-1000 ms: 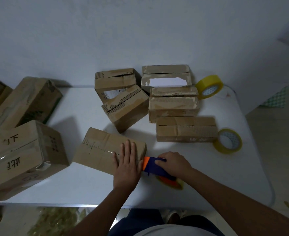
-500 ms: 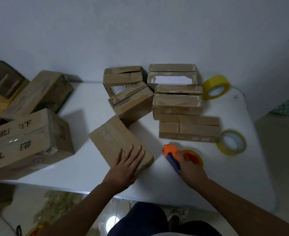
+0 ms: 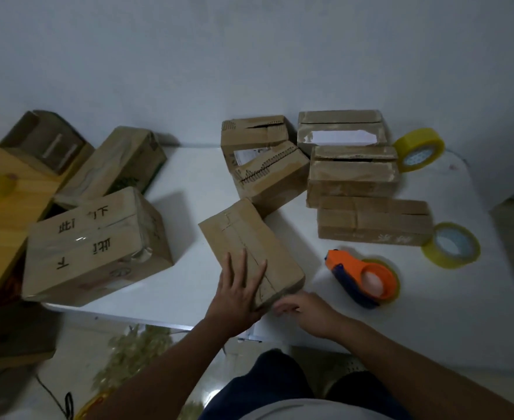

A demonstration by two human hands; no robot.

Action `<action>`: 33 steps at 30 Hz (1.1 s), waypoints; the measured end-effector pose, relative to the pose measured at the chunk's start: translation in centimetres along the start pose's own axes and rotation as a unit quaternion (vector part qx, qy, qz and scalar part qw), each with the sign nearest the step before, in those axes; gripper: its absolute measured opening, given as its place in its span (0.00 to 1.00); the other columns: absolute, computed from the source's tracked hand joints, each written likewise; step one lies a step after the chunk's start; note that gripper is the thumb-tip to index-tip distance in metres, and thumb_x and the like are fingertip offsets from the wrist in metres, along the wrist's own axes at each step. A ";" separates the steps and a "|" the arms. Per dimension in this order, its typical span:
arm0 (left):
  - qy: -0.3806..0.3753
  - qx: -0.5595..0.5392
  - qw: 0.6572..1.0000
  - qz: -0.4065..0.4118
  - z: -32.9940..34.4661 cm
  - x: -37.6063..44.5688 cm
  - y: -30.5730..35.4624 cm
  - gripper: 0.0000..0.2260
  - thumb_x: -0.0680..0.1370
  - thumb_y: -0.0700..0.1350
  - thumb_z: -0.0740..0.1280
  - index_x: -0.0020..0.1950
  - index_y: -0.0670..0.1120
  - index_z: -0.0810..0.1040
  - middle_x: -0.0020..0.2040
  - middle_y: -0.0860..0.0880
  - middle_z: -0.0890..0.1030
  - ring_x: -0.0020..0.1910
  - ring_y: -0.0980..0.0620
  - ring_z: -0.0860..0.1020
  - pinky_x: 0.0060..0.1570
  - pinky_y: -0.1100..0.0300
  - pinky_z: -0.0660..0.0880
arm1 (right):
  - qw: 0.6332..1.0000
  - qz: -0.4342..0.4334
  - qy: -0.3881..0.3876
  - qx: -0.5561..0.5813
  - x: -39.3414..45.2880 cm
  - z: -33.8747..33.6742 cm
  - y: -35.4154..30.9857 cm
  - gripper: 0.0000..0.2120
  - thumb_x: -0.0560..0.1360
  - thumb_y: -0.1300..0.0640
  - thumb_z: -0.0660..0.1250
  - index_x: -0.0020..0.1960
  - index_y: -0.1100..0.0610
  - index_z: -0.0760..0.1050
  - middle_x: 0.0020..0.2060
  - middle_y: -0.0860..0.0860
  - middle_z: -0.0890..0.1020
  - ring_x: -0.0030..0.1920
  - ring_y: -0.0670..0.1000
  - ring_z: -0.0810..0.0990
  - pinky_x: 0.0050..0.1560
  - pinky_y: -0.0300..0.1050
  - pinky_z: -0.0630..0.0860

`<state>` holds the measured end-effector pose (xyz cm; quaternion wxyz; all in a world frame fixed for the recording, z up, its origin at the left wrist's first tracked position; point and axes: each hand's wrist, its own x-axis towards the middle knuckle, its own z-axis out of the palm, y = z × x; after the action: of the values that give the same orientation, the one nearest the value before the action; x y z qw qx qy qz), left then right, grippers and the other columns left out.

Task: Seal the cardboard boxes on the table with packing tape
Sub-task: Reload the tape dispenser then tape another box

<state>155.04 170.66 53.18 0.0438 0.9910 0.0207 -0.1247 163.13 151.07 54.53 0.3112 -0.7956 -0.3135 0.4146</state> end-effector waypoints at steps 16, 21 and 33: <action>-0.036 0.048 0.982 0.181 0.0 -3.5 -8.3 0.49 0.72 0.65 0.69 0.81 0.58 0.39 0.80 0.41 0.37 0.78 0.35 0.38 0.75 0.41 0.49 | 0.950 0.236 0.144 0.147 1.6 2.2 -0.6 0.12 0.79 0.64 0.60 0.57 0.58 0.79 0.53 0.54 0.80 0.52 0.52 0.80 0.48 0.40 0.76; -0.047 0.096 0.966 0.235 -1.5 -1.1 -9.1 0.49 0.71 0.65 0.70 0.81 0.57 0.42 0.81 0.39 0.43 0.78 0.34 0.45 0.73 0.39 0.55 | 0.955 0.187 0.152 0.174 1.5 1.8 -2.4 0.08 0.79 0.63 0.61 0.47 0.51 0.75 0.50 0.54 0.81 0.50 0.52 0.80 0.54 0.48 0.77; -0.049 0.055 0.979 0.191 -1.7 4.3 -4.7 0.49 0.74 0.63 0.69 0.79 0.60 0.33 0.78 0.45 0.29 0.77 0.39 0.33 0.75 0.40 0.44 | 0.924 0.221 0.313 0.011 -1.8 -3.5 4.2 0.10 0.77 0.64 0.64 0.57 0.59 0.76 0.52 0.54 0.79 0.50 0.52 0.76 0.46 0.44 0.70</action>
<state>159.37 175.61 53.39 0.0127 0.9703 -0.1778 -0.1636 166.29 146.32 53.79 0.3028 -0.9305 -0.0119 0.2057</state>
